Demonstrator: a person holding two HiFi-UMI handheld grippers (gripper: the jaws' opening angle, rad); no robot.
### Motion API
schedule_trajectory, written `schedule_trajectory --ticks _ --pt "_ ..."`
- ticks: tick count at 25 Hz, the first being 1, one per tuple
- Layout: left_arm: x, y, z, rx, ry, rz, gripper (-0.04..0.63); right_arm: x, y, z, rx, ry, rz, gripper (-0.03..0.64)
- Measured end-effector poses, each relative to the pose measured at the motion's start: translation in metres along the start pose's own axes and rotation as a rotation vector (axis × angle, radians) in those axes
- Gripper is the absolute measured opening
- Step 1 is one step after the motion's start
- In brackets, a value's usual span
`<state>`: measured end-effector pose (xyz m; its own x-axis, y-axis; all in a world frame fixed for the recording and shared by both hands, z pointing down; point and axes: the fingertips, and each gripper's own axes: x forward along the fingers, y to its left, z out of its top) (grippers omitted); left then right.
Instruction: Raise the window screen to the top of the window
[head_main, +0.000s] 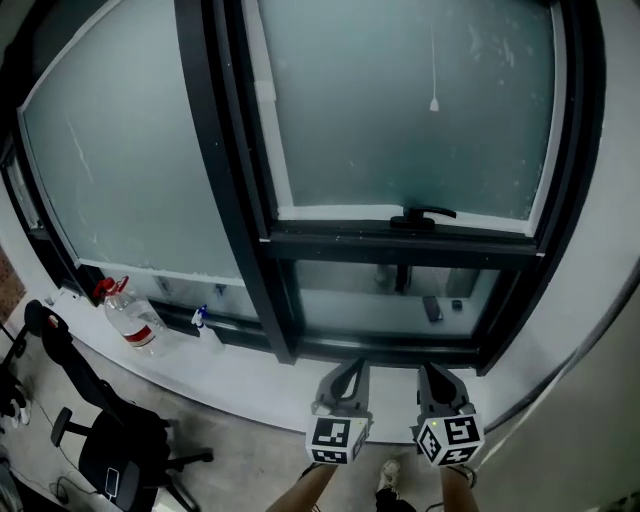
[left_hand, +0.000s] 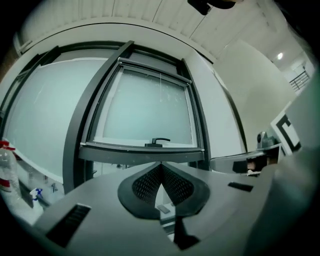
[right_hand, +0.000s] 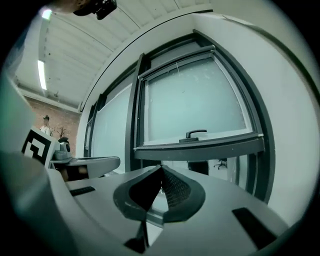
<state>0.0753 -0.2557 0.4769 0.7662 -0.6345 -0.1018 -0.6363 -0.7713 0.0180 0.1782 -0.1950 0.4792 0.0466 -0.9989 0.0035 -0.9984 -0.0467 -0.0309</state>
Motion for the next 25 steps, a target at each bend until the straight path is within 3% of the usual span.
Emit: schedule_trajectory --ticks 12,19,25 --pt "-0.115 -0.06 0.024 -0.004 -0.013 -0.039 0.003 -0.127 0.047 0.003 0.029 0.008 -0.072 0.008" --pt "-0.192 -0.116 0.021 -0.032 -0.01 -0.004 0.003 -0.226 0.053 -0.012 0.068 0.016 -0.079 0.008" --pt "-0.27 -0.158 0.015 -0.031 0.038 0.049 0.003 -0.305 0.073 -0.027 0.072 0.068 -0.034 0.008"
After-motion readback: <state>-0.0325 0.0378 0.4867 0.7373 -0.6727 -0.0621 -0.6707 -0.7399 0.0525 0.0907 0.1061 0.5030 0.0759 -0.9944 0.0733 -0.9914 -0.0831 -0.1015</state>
